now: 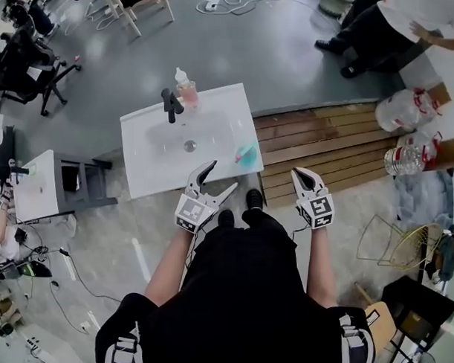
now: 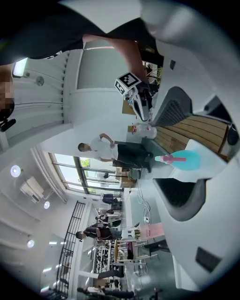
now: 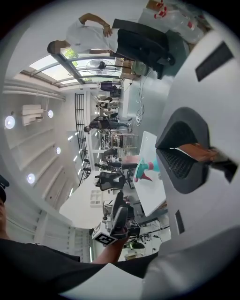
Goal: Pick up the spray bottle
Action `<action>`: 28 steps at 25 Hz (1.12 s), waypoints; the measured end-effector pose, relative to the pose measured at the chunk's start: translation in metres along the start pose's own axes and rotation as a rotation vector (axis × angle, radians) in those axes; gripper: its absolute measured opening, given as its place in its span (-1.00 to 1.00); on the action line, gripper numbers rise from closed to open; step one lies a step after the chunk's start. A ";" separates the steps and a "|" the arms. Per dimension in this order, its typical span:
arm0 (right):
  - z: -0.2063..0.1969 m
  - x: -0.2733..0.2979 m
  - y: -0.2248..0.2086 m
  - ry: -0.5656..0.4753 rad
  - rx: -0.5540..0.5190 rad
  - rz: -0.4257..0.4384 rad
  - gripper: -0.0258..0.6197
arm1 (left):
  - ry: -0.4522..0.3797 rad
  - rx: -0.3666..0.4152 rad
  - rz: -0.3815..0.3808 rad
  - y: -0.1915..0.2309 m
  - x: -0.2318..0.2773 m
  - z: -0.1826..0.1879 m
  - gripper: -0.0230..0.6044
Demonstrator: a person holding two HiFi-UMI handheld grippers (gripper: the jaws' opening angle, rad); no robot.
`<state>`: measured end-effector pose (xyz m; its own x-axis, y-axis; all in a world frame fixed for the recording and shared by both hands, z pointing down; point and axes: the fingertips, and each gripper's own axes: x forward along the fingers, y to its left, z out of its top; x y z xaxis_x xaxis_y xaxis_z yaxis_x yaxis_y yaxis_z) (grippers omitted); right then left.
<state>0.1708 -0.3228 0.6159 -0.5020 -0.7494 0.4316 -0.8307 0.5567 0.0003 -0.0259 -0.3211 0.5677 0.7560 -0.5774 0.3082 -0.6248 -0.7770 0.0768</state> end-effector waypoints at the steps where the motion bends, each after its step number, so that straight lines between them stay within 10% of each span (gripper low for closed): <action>1: 0.006 0.006 -0.010 -0.006 -0.012 0.012 -0.87 | 0.002 0.003 0.006 0.001 0.009 0.001 0.11; 28: -0.024 0.028 -0.144 0.079 -0.036 0.054 -0.87 | 0.099 -0.008 0.066 0.034 0.156 -0.038 0.11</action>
<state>0.2826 -0.4155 0.6495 -0.5241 -0.6883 0.5016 -0.7932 0.6089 0.0066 0.0636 -0.4282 0.6541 0.6901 -0.5995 0.4054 -0.6747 -0.7356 0.0608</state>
